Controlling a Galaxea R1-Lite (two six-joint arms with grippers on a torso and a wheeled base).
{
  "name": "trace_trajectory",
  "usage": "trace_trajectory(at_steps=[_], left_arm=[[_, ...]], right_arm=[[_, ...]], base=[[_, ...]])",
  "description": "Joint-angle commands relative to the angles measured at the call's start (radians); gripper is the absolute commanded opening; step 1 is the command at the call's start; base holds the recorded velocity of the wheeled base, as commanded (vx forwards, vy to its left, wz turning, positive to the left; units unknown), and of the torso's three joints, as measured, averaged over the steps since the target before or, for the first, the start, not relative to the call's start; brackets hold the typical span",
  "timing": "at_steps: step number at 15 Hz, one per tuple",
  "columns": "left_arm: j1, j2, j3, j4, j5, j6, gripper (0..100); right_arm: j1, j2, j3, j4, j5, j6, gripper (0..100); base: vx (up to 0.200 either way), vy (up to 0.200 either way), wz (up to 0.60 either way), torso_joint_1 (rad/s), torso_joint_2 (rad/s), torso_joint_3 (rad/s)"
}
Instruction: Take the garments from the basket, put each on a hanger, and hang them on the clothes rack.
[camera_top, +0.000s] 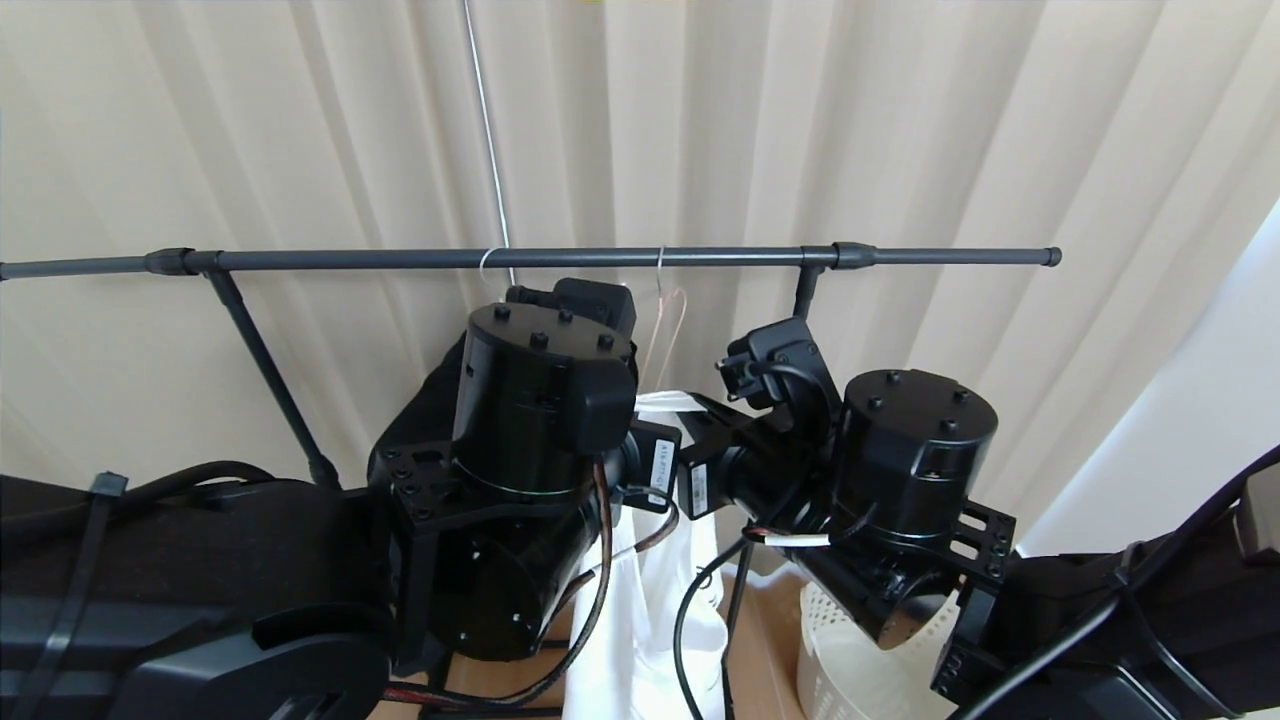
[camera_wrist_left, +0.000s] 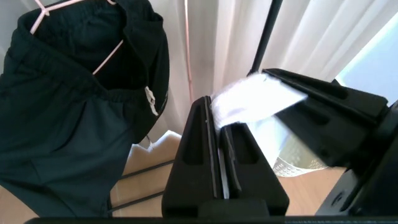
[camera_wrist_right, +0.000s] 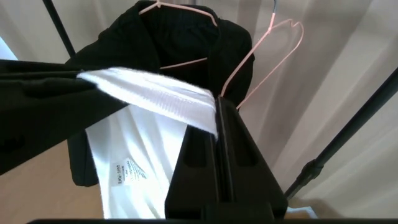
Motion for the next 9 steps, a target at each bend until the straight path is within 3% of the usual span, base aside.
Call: trace_trajectory(at_steps=[1,2,3,9], left_arm=[[0.002,-0.002,0.023,0.000,0.002,0.001,0],[0.002,-0.002,0.035,0.000,0.002,0.002,0],[0.002,-0.002,0.042,0.000,0.002,0.002,100],[0.000,-0.038,0.187,-0.007,-0.089,-0.026,100]], right_arm=[[0.000,-0.007,0.001,-0.001,-0.002,-0.001,0],[0.000,-0.007,0.003,-0.001,-0.002,0.000,0],[0.000,-0.007,0.003,-0.001,-0.002,-0.001,0],[0.002,-0.008,-0.002,0.005,-0.011,-0.012,0]], base=[[0.000,0.000,0.00,0.000,0.00,0.000],[0.000,0.000,0.00,0.000,0.00,0.000],[0.000,0.000,0.00,0.000,0.00,0.000],[0.000,0.000,0.00,0.000,0.00,0.000]])
